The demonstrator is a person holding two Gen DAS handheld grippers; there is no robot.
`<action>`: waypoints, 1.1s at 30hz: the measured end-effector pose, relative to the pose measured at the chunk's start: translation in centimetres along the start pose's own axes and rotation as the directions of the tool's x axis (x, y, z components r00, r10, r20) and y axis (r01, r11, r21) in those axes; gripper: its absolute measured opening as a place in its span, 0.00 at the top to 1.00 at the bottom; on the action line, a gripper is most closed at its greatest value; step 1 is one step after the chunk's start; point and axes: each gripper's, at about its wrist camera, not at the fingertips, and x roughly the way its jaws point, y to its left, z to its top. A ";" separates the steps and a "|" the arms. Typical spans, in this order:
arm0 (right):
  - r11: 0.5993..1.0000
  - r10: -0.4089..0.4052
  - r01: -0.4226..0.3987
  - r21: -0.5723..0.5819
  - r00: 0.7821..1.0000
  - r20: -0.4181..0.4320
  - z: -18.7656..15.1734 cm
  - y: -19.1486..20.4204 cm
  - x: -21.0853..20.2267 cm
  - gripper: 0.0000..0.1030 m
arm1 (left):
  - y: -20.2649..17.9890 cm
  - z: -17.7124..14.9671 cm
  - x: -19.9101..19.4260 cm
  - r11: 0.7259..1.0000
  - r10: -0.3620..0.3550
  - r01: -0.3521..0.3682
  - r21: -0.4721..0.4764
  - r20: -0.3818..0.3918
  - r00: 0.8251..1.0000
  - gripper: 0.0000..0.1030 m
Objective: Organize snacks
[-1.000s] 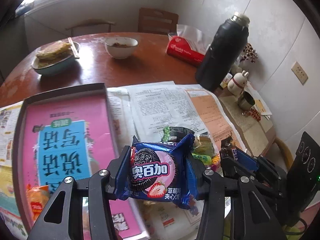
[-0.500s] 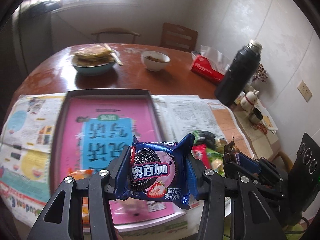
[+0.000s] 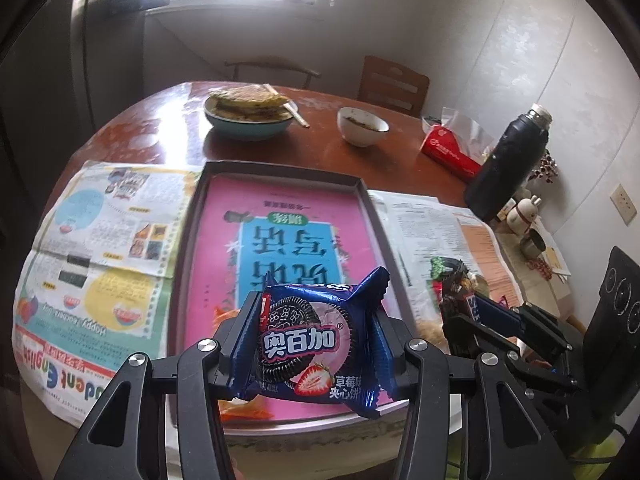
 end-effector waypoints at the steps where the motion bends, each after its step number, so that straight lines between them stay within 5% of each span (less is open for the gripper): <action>1: 1.000 0.003 -0.003 -0.001 1.000 -0.002 0.0 0.2 0.2 0.72 | 0.2 -0.1 0.1 1.000 0.001 -0.001 -0.003 -0.002 1.000 0.50; 33: 0.998 -0.027 0.033 0.050 0.992 -0.125 -3.0 -0.6 4.3 0.72 | -0.1 -3.2 5.4 0.999 0.023 -0.018 0.043 -0.110 0.994 0.50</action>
